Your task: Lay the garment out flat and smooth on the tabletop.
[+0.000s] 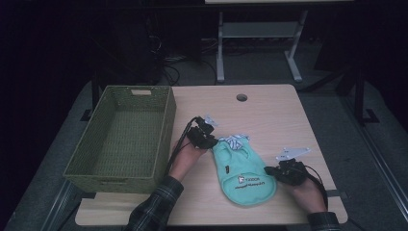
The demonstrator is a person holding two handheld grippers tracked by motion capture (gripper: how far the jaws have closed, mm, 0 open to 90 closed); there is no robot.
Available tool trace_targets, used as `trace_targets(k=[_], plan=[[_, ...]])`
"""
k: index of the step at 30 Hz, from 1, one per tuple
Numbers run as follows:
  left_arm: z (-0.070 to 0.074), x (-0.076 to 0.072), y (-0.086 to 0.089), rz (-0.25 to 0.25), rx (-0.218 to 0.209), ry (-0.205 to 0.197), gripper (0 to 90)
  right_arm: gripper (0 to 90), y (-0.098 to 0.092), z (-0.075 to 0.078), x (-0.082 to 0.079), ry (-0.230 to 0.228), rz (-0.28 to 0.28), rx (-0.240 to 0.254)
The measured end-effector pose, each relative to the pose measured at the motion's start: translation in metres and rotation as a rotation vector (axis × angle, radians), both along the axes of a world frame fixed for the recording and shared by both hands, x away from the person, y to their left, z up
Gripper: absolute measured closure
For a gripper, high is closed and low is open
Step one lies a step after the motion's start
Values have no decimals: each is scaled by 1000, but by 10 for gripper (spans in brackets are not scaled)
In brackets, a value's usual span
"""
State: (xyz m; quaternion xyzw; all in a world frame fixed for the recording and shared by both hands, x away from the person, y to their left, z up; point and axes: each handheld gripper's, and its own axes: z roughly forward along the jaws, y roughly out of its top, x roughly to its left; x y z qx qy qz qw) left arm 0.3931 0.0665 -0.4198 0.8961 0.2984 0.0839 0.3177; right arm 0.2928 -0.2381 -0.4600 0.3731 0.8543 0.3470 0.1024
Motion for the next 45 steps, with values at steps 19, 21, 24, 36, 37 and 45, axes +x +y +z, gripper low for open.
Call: trace_targets(k=[19, 21, 24, 36, 37, 45], plan=[[-33, 3, -6, -48, 61, 35, 896, 897, -1, -3, -5, 25, 6, -6], [-33, -1, -5, -53, 62, 40, 896, 897, -3, -4, -4, 22, 1, -6], [-33, -8, -4, -56, 52, 51, 896, 897, -6, -3, -3, 26, -12, -10], [-32, -45, -2, -114, 58, 63, 896, 897, -17, -3, 4, 17, -44, -22], [-32, -48, -2, -121, 55, 64, 896, 897, -18, -4, 5, 17, -45, -19], [-33, -69, -5, -153, 36, 90, 896, 897, -24, -3, 9, 19, -64, -25]])
